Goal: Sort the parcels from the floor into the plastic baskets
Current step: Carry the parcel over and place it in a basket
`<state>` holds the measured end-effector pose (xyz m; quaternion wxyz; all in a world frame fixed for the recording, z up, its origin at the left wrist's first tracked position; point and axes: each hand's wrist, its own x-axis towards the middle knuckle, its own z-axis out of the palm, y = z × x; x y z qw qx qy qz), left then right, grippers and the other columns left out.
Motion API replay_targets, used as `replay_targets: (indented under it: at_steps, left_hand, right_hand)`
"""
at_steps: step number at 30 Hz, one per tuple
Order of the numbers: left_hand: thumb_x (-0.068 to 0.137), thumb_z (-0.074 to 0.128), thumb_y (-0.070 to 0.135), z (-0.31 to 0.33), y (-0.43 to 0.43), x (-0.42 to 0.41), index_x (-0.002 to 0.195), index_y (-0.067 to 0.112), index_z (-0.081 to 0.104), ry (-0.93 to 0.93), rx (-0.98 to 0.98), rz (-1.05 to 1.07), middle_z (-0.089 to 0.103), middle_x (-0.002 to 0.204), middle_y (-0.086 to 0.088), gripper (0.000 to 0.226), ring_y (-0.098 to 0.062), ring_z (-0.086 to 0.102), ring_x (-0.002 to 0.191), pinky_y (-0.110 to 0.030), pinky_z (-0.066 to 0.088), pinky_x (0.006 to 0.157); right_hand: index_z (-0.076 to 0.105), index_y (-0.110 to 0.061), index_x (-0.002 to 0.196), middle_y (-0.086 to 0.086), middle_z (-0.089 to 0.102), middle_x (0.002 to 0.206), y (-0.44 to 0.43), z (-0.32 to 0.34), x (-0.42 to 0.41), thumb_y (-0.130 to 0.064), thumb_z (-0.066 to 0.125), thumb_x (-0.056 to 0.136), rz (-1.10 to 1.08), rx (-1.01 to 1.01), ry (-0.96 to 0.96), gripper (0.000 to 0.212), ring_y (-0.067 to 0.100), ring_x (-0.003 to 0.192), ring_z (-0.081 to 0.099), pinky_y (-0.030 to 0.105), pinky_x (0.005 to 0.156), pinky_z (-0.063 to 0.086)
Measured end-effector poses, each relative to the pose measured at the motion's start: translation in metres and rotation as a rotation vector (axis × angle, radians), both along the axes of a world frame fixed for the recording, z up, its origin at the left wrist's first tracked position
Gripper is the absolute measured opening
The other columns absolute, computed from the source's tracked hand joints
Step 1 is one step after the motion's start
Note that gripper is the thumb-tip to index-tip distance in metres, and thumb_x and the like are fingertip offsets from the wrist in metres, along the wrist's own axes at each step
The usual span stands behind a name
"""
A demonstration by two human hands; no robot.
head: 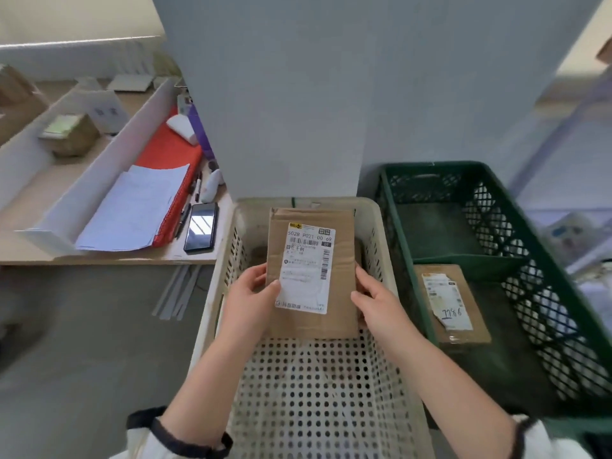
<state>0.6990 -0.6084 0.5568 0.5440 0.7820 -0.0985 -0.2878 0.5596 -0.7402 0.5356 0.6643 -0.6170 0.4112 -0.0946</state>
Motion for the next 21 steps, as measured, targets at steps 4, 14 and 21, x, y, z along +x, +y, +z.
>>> replay_targets:
  at_steps: [4, 14, 21]
  left_hand:
    - [0.09, 0.059, 0.018, -0.01, -0.007, 0.013, 0.123, 0.027, 0.057, 0.024, -0.001, -0.059, 0.066, 0.111, 0.006, 0.034, -0.014, 0.063, 0.1, -0.03, 0.054, 0.075]
    - [0.088, 0.062, 0.018, -0.079, 0.014, 0.044, 0.122, 0.026, 0.056, 0.173, 0.013, -0.074, 0.065, 0.111, 0.006, 0.035, -0.014, 0.061, 0.102, -0.03, 0.051, 0.075]
    - [0.089, 0.061, 0.02, -0.17, 0.043, 0.061, 0.12, 0.028, 0.057, 0.223, 0.061, 0.169, 0.063, 0.117, 0.007, 0.032, -0.011, 0.059, 0.105, -0.033, 0.05, 0.088]
  right_hand:
    - [0.039, -0.049, 0.134, -0.009, 0.045, 0.128, 0.001, -0.005, 0.004, -0.012, 0.041, 0.098, -0.032, -0.027, -0.004, 0.051, 0.006, 0.108, 0.049, 0.036, 0.107, 0.039]
    - [0.037, -0.03, 0.142, -0.014, 0.045, 0.138, 0.018, -0.065, 0.025, -0.006, 0.049, 0.095, -0.038, 0.087, 0.06, 0.054, -0.004, 0.11, 0.049, 0.008, 0.085, 0.047]
    - [0.035, -0.026, 0.144, -0.013, 0.04, 0.145, 0.054, -0.163, 0.058, 0.003, 0.048, 0.092, 0.023, 0.251, 0.083, 0.061, -0.008, 0.119, 0.039, 0.0, 0.079, 0.042]
